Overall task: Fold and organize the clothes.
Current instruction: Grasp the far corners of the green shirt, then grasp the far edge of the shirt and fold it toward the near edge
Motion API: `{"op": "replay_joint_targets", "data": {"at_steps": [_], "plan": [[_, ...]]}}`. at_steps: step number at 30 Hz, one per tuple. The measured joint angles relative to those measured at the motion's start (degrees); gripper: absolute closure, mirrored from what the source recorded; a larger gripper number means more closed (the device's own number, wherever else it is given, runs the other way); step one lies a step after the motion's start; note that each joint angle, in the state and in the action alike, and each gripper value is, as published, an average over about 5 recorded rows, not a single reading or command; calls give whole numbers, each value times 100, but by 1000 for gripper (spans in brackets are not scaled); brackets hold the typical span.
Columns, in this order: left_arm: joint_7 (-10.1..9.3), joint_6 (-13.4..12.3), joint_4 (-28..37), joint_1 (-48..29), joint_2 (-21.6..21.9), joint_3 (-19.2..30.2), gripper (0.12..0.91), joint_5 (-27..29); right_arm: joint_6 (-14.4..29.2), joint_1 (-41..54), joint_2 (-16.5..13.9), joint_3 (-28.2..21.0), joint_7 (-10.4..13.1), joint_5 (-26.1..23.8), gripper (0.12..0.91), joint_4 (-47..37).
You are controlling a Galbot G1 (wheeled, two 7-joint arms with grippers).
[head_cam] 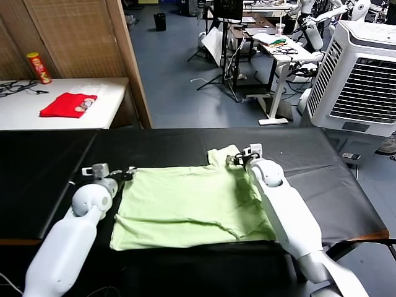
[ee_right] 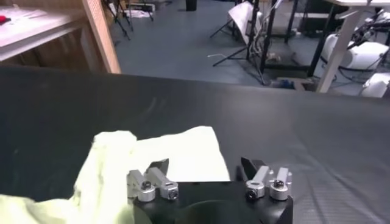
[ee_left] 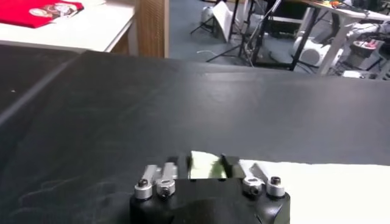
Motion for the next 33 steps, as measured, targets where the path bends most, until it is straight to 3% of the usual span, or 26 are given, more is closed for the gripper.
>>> {"op": "replay_joint_targets", "data": {"at_steps": [3,5,15,18,25,33], "plan": [[77,-35,-80,44,4,-7,896,-35,108,-44,-1,35,5,-18,870,25],[106,-52,-126,49,0,-11,901,-47,193,-71,-3,57,22,-32,896,45],[150,-316,6,-208,-150,47,902,160,1207,-34,-7,197,124,-204,904,-75],[125,-363,144,-395,-234,60,902,211,1339,-96,-74,244,82,-161,904,-17],[85,-370,50,-476,-174,-1,902,206,844,-442,-364,346,-4,55,904,522],[40,-297,-905,227,213,-290,902,120,161,-1115,-772,581,172,465,904,1565]]}}
